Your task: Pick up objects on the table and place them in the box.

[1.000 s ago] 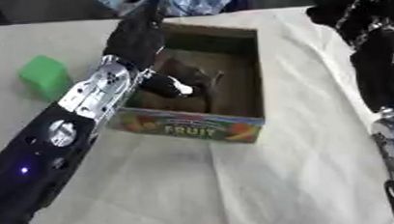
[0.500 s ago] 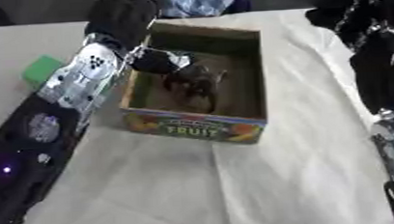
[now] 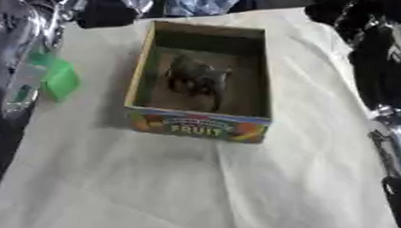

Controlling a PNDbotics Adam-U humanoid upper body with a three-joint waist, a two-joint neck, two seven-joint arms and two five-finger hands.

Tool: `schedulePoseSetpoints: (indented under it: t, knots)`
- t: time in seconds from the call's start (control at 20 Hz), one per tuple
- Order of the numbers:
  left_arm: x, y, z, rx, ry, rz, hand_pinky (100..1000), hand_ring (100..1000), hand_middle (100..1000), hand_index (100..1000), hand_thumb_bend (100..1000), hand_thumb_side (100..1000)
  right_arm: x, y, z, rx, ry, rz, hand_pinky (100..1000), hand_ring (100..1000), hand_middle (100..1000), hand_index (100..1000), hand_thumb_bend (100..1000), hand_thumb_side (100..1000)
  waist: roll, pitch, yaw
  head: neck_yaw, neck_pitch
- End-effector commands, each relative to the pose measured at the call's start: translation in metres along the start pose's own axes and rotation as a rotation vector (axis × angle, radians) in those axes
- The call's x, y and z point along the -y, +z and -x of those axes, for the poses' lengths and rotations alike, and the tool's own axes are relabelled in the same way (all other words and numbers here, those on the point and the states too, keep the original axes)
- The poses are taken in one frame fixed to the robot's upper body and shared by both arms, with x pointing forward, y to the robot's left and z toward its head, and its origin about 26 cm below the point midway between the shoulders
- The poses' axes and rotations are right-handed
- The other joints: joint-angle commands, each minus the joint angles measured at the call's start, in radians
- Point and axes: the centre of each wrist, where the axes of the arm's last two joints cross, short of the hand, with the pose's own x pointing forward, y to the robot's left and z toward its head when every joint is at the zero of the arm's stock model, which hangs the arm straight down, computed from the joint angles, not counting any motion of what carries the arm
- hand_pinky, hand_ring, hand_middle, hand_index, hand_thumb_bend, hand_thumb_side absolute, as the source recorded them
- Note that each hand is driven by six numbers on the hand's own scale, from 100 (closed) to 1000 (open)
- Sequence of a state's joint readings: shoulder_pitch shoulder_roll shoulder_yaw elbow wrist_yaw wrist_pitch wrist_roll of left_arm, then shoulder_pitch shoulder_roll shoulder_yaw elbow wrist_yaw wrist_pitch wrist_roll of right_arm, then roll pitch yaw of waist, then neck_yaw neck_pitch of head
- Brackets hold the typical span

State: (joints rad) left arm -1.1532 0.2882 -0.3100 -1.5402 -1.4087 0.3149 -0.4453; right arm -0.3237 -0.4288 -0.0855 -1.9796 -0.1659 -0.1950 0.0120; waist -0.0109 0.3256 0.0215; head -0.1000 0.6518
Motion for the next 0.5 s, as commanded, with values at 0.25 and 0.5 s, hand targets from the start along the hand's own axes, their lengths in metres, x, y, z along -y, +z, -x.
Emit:
schedulePoseSetpoints:
  t: [0.25, 0.5]
  knots:
    - [0.000, -0.005, 0.058, -0.025, -0.039, 0.158, 646, 802, 1000, 836, 498, 901, 0.011, -0.001, -0.008, 0.016, 0.062, -0.004, 809, 741, 703, 968, 394, 1000, 0.006, -0.030, 0.024, -0.011, 0.019]
    - [0.017, -0.007, 0.090, -0.018, -0.048, 0.319, 667, 834, 1000, 853, 553, 898, 0.012, 0.001, -0.008, 0.012, 0.072, -0.005, 809, 741, 703, 968, 393, 1000, 0.006, -0.029, 0.034, -0.017, 0.020]
